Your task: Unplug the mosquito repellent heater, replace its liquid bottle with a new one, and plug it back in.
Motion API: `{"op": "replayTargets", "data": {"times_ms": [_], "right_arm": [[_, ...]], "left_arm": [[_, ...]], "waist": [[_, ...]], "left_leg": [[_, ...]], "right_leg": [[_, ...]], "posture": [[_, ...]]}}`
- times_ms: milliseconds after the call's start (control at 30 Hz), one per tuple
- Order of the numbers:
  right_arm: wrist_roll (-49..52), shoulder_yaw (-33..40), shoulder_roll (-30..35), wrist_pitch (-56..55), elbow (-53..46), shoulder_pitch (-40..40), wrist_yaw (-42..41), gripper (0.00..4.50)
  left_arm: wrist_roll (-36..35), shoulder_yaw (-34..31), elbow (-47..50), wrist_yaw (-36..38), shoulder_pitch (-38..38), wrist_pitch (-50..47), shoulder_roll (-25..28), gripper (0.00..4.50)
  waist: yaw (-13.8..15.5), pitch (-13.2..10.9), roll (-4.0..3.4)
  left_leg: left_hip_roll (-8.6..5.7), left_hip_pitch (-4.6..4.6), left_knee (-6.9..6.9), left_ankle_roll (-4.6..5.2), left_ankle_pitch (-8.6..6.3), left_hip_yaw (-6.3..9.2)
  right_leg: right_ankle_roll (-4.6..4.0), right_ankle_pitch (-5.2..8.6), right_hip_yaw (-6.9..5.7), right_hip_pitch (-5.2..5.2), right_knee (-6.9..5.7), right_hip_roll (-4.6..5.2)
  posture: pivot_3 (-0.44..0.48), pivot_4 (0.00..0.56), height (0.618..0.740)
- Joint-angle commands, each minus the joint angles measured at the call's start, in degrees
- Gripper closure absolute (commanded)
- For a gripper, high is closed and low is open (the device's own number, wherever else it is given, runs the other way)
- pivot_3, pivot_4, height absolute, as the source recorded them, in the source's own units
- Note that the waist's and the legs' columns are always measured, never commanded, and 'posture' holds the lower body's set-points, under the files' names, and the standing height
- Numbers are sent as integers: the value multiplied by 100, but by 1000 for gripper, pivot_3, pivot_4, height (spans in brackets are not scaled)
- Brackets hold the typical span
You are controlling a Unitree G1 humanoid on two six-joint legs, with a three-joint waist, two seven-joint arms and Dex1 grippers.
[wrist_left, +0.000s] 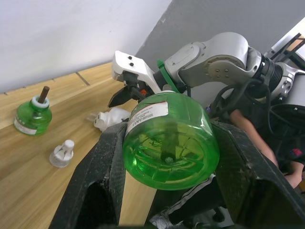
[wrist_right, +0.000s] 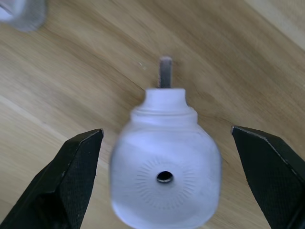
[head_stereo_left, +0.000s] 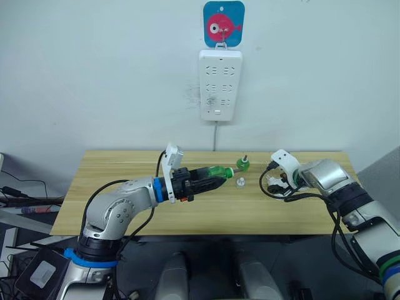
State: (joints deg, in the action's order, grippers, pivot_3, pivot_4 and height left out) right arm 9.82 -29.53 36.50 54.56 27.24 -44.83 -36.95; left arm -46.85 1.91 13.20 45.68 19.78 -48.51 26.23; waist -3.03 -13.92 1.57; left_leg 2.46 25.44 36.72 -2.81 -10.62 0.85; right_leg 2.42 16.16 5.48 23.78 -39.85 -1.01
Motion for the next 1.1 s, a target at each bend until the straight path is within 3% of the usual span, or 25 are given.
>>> {"op": "replayTargets", "data": {"times_ms": [33,133,300,467,567,700,800,900,1100], "right_arm": [[-331,15,-66,-189,175,-141,-270,0],[-494,122,-158,-222,281,-110,-337,0],[-719,181,-222,-285,289,-42,-423,1568],[-843,318,-85,-212,-48,167,-498,1558],[-673,741,279,43,-1037,506,-581,1558],[547,2084,1061,1149,-3490,1473,-1319,1558],[1559,3528,1114,1736,-4857,2191,-1600,1558],[2837,5241,245,2086,-5652,2581,-1632,1558],[4641,6312,-981,2616,-6404,2316,-742,1558]], "left_arm": [[-50,-62,261,80,-6,43,34,2221],[-35,-57,249,88,1,54,41,2221],[-8,-32,183,126,56,73,35,2221],[100,43,-21,252,228,152,-4,2221],[147,31,-167,363,374,195,-10,2221],[133,-44,-370,773,558,212,173,2221],[66,-66,-483,1194,726,143,407,2221],[17,-45,-600,1590,941,35,626,2221],[-363,-199,-673,2000,1391,-395,755,2221]], "waist": [[-3,-1,0],[-3,-2,-1],[-4,-3,-1],[-14,-3,-1],[-11,-3,-2],[2,-2,-7],[-24,2,-5],[-85,7,-4],[-199,10,-9]], "left_leg": [[0,0,0,0,0,0],[2,0,0,0,0,3],[1,0,-1,0,0,2],[1,0,-1,-1,0,2],[0,1,-1,-1,0,2],[-4,15,-1,-1,0,6],[0,30,-1,-1,0,16],[7,28,0,-2,0,21],[7,30,2,-2,1,20]], "right_leg": [[0,0,0,0,0,0],[0,0,-2,0,-1,-1],[0,0,-1,0,0,-1],[0,0,-2,0,0,-1],[0,0,-2,0,0,0],[2,1,-7,11,1,3],[2,1,-18,23,0,0],[2,1,-23,21,-1,-10],[3,0,-22,22,-5,-12]], "posture": [[29,248,740],[28,248,740],[16,247,740],[-19,233,740],[-35,219,740],[-55,204,740],[-83,191,740],[-105,184,740],[-123,173,740]]}}
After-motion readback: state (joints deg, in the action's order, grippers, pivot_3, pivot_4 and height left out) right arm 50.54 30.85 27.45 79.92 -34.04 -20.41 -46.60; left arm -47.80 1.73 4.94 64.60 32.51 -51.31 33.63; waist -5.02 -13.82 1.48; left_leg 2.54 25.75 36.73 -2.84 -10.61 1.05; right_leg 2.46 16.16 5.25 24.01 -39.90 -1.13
